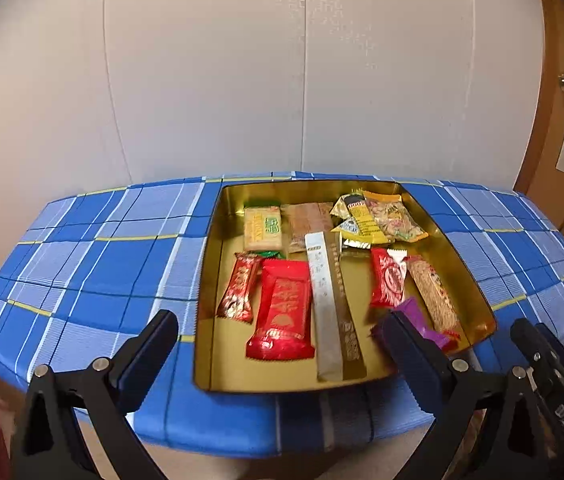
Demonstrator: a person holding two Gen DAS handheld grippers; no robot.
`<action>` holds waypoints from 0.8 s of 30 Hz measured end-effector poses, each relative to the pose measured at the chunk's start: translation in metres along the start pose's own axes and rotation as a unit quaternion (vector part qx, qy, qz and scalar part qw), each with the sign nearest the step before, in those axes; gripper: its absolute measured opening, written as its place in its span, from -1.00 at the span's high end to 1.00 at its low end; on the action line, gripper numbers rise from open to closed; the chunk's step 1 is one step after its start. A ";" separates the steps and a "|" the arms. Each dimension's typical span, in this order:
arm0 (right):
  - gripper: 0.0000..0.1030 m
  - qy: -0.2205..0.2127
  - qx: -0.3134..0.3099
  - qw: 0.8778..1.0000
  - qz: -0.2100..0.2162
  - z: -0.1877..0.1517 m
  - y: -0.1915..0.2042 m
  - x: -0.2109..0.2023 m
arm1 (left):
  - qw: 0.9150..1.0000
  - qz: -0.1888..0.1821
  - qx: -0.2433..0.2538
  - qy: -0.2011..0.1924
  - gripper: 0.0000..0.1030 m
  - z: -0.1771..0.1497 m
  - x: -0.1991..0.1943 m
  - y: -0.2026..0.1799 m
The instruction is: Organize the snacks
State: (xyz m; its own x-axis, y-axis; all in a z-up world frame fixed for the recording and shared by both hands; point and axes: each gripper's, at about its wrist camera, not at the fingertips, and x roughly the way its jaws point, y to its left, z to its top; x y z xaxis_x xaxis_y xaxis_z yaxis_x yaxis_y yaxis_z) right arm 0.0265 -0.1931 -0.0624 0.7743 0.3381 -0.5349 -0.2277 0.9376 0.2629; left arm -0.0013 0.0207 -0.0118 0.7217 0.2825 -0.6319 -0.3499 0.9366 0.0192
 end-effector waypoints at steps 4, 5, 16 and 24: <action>0.11 0.002 -0.010 1.000 -0.016 -0.012 0.013 -0.016 | 1.000 -0.010 0.010 0.002 -0.99 -0.007 -0.015 0.004; 0.11 0.003 -0.010 1.000 -0.018 -0.014 0.015 -0.018 | 1.000 -0.010 0.011 -0.001 -0.99 -0.008 -0.019 0.005; 0.11 -0.004 -0.025 0.999 -0.028 -0.027 0.044 -0.040 | 1.000 -0.020 0.015 -0.013 -0.99 -0.017 -0.052 0.020; 0.10 -0.001 -0.031 0.999 -0.033 -0.023 0.053 -0.040 | 0.999 -0.028 0.021 -0.029 -0.99 -0.012 -0.066 0.023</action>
State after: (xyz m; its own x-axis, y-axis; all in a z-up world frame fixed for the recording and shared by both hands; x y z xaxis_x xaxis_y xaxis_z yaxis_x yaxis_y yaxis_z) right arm -0.0304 -0.1547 -0.0451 0.7898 0.2745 -0.5485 -0.2114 0.9613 0.1767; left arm -0.0645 0.0211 0.0211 0.7730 0.2407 -0.5870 -0.2839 0.9587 0.0194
